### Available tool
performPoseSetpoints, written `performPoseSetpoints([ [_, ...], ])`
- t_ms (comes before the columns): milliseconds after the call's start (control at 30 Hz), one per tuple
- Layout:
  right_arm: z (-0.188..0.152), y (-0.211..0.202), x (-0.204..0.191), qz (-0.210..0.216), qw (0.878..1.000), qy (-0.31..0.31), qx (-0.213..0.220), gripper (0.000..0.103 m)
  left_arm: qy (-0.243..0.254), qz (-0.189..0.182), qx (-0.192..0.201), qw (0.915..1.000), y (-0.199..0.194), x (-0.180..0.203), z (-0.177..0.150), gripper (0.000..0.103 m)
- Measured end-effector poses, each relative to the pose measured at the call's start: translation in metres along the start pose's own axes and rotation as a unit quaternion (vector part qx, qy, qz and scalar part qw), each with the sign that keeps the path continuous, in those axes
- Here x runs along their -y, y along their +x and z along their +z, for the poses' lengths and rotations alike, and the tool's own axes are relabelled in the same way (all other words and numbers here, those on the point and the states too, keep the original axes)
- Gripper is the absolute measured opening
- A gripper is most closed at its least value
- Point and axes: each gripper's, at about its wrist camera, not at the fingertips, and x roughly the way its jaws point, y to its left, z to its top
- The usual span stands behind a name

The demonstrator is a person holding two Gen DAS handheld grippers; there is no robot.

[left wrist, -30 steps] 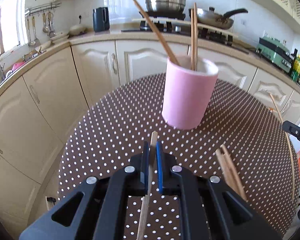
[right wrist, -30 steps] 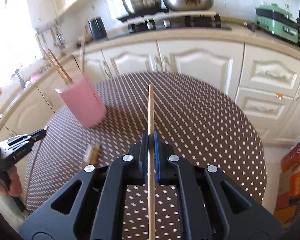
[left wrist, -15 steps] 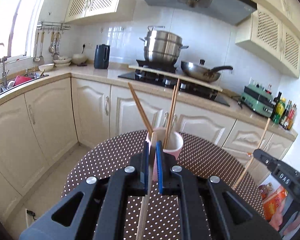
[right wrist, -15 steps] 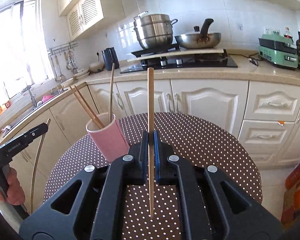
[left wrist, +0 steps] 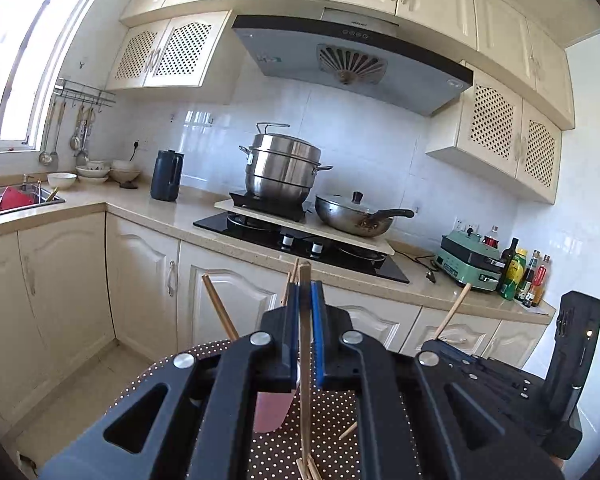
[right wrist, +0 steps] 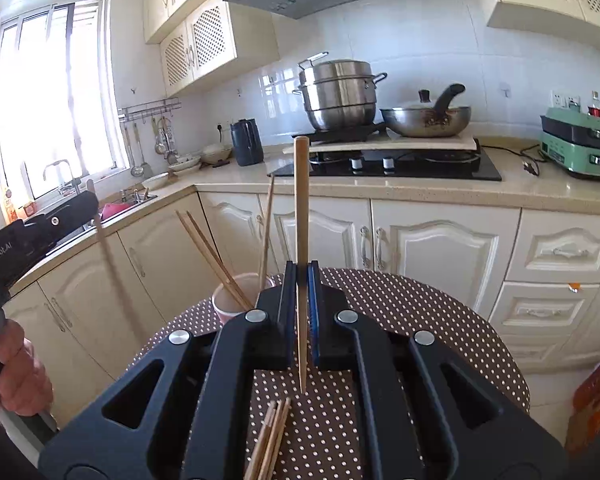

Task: Organize utensils
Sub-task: 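Lower the chopstick into the pink cup and open the right gripper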

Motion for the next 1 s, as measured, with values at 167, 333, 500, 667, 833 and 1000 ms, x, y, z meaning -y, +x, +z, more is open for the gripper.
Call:
performPoseSetpoints([
  [167,0.026,0.003,-0.010,0.007,1.000,-0.009,0.024,0.006,0.015,0.008,0.012,0.9998,0.010,0.011,0.012,0.006],
  [333,0.047,0.011,-0.018,0.017,0.999,-0.017,0.035,0.006,0.024,0.019,0.019,0.9994,0.018,0.012,0.027,0.006],
  [500,0.061,0.021,-0.023,0.025,0.999,-0.018,0.042,0.006,0.040,0.039,0.036,0.9978,0.019,0.014,0.044,0.006],
  [667,0.066,0.034,-0.030,0.040,0.998,-0.016,0.043,0.006,0.060,0.045,0.053,0.9958,0.012,0.016,0.060,0.006],
  [833,0.071,0.049,-0.035,0.044,0.998,-0.021,0.038,0.006,0.075,0.048,0.063,0.9940,0.011,0.022,0.070,0.006],
  [1000,0.060,0.070,-0.036,0.045,0.999,-0.024,0.009,0.006,0.079,0.050,0.036,0.9949,0.035,0.016,0.059,0.006],
])
